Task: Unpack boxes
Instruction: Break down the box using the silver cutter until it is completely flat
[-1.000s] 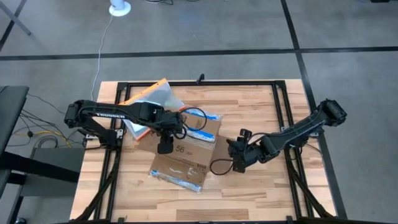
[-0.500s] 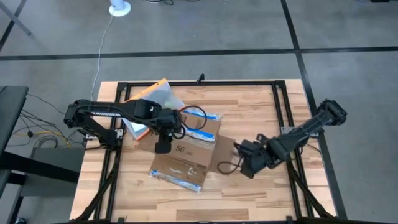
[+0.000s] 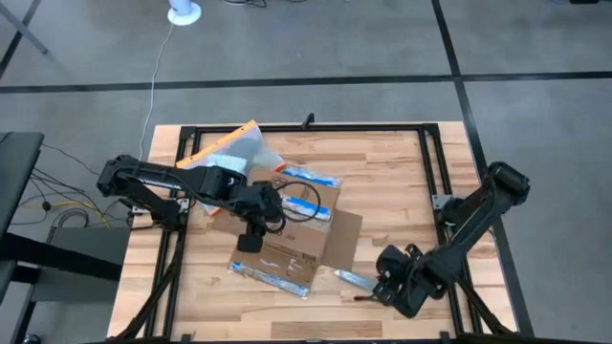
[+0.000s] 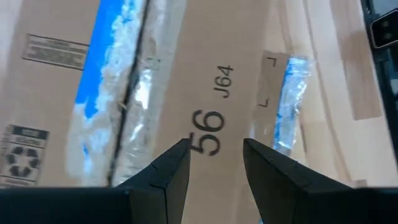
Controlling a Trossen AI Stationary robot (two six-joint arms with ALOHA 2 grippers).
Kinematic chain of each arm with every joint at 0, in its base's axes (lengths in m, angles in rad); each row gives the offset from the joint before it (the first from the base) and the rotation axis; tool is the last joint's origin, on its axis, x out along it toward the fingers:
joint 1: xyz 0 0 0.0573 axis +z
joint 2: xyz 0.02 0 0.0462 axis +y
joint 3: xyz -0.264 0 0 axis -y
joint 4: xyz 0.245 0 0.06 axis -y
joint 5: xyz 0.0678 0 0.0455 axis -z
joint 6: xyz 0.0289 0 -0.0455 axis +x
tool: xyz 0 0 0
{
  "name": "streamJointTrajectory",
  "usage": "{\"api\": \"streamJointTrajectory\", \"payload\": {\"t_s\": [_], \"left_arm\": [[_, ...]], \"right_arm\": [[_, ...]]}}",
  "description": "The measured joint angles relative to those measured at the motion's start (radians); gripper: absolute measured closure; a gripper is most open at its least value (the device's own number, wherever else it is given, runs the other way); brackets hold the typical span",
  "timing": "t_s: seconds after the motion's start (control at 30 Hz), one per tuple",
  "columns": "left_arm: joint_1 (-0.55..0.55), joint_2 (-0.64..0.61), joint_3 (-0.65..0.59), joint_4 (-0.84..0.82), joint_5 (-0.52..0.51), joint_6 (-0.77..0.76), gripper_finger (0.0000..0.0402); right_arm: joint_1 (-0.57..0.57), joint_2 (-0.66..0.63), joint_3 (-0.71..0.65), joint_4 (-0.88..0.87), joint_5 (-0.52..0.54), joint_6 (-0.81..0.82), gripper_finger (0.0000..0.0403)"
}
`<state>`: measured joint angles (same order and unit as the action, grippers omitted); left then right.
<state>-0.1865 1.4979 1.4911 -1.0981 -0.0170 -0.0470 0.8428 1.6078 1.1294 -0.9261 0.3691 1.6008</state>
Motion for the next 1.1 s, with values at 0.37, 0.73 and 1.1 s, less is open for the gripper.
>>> {"api": "streamJointTrajectory", "payload": {"t_s": [0.37,0.73,1.1], "left_arm": [[-0.034,0.0,0.0,-0.013,0.0,-0.14,0.0267],[-0.038,0.0,0.0,-0.015,0.002,-0.221,0.0267],[-0.038,0.0,0.0,-0.015,0.003,-0.227,0.0267]], "right_arm": [[0.074,0.236,0.0,0.208,0.0,-0.291,0.022],[0.045,0.238,0.001,0.203,0.099,-0.529,0.022],[-0.003,0.246,-0.093,0.412,0.152,-0.633,0.022]]}}
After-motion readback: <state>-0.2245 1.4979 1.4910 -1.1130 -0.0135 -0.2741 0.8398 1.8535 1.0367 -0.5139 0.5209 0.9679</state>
